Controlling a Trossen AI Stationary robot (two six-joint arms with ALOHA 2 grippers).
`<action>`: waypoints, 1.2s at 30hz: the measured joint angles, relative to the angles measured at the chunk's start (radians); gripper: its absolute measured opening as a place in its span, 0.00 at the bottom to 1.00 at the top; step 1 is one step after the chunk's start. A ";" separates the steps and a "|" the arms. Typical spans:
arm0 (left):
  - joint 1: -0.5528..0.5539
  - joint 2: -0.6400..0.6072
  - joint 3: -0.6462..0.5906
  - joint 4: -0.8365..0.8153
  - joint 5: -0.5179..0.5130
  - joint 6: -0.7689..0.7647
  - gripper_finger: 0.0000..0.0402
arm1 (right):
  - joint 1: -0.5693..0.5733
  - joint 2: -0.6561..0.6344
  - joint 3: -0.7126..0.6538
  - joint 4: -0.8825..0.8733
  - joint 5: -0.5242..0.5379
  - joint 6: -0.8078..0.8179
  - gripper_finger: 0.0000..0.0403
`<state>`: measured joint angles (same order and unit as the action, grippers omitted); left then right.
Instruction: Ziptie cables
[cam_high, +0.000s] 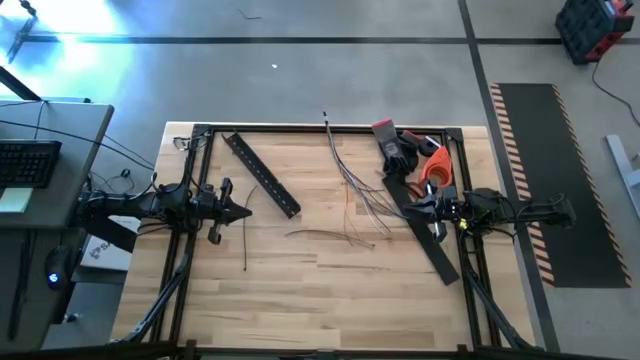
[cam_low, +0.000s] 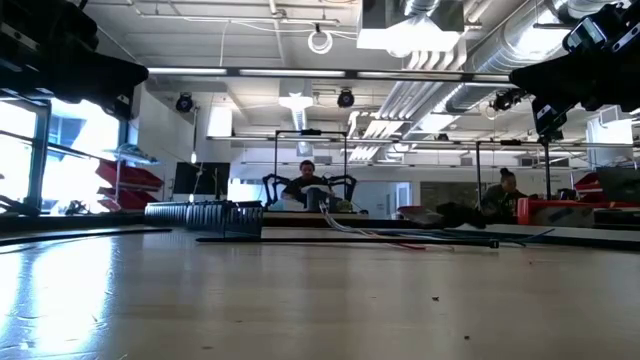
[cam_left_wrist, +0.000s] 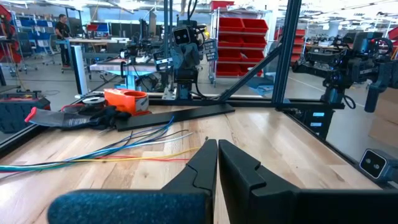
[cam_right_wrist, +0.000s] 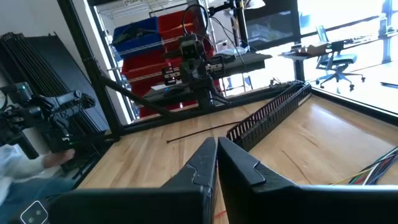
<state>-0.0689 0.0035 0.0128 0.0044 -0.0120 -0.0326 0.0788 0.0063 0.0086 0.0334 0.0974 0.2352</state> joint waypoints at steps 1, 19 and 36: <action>0.000 0.000 0.000 0.000 0.000 0.000 0.00 | 0.000 0.000 0.000 0.000 0.000 0.000 0.00; 0.000 0.000 0.000 0.000 0.000 0.000 0.00 | 0.000 0.000 0.000 0.000 0.000 0.000 0.00; 0.001 0.000 0.000 0.015 -0.081 -0.091 0.00 | 0.029 0.250 0.000 0.528 0.119 0.157 0.00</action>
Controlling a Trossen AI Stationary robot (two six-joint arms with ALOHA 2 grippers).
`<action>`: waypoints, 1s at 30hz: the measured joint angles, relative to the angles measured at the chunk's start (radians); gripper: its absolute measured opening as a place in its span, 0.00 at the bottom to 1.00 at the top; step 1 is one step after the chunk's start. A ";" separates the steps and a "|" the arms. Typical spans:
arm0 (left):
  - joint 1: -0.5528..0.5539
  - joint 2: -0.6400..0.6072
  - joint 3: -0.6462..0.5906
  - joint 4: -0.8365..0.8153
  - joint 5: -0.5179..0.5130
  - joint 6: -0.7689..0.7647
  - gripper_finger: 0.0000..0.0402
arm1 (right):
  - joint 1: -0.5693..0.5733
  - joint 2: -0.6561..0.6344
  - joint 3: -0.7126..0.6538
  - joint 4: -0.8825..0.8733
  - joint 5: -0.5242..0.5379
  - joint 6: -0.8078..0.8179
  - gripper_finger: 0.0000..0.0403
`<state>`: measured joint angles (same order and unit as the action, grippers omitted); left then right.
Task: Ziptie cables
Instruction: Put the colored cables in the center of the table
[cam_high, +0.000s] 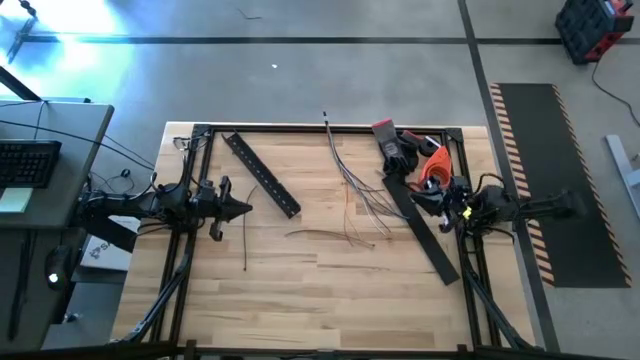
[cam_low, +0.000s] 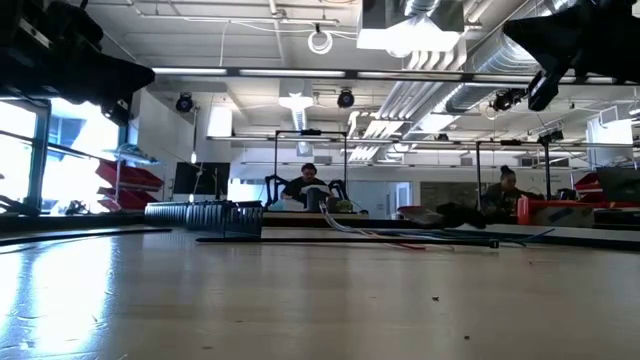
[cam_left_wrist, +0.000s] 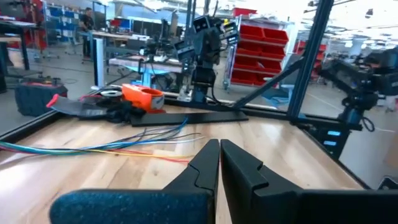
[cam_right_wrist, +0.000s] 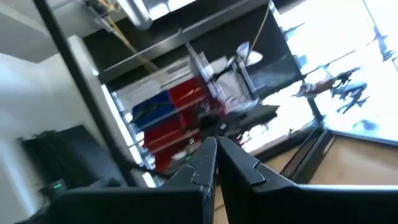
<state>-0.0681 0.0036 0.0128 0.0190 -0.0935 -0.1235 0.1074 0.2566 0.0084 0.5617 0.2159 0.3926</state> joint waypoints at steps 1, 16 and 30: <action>0.000 0.000 0.000 0.001 -0.003 0.008 0.00 | 0.000 0.069 0.000 0.073 0.019 -0.021 0.00; 0.000 0.015 0.000 0.010 -0.068 0.020 0.00 | -0.082 1.215 0.432 0.235 -0.009 -0.245 0.20; -0.158 0.153 0.000 0.102 -0.363 -0.162 0.00 | -0.085 1.578 0.762 0.187 -0.058 -0.442 0.59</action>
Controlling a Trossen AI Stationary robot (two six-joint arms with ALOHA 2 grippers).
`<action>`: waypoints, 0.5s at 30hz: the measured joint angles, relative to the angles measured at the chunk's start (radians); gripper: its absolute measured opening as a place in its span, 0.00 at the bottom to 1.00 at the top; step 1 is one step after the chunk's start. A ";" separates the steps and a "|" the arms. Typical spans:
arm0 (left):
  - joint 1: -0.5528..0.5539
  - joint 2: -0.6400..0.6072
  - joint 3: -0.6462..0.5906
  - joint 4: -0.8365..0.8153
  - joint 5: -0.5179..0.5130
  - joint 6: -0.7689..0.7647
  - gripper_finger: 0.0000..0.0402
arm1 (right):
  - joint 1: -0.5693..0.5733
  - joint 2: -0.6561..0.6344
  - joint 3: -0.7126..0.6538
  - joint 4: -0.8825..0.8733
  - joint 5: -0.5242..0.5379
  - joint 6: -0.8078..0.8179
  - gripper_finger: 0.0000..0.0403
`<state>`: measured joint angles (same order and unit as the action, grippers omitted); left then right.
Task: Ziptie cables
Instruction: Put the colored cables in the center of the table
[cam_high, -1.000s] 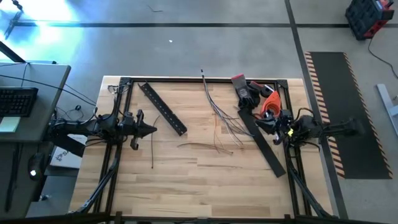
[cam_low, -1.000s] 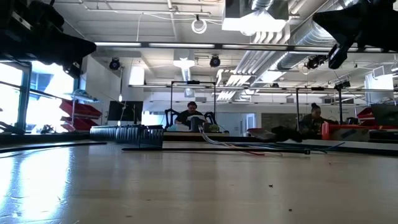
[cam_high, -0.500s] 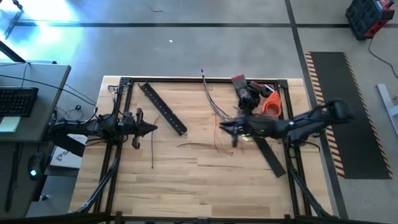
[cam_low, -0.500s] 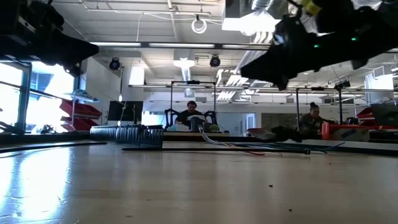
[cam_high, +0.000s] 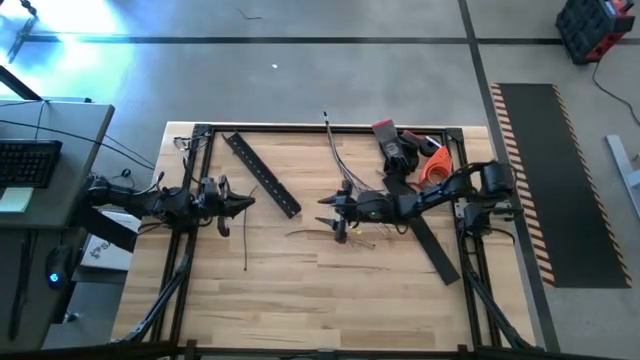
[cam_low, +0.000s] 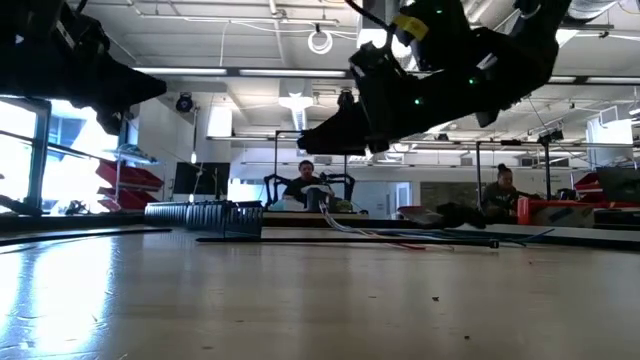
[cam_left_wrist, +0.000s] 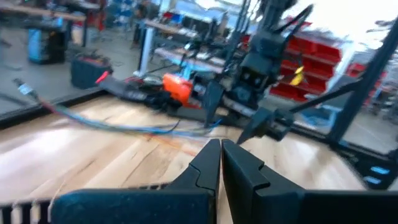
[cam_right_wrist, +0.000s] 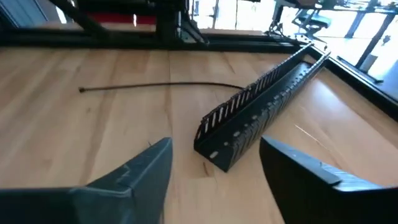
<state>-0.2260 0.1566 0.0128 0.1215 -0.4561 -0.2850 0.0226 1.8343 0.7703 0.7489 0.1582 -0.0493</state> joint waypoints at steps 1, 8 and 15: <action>-0.014 0.018 0.000 -0.002 -0.027 -0.006 0.00 | -0.004 0.003 0.015 -0.015 0.007 -0.008 0.61; -0.056 0.122 0.000 0.014 -0.173 -0.011 0.00 | -0.094 0.003 0.073 -0.077 0.039 -0.012 0.65; -0.056 0.169 0.000 0.036 -0.187 0.030 0.00 | -0.295 0.004 0.225 -0.305 0.053 0.018 0.65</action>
<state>-0.2817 0.3259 0.0124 0.1577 -0.6433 -0.2551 -0.2726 1.8385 0.9950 0.4435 0.2112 -0.0314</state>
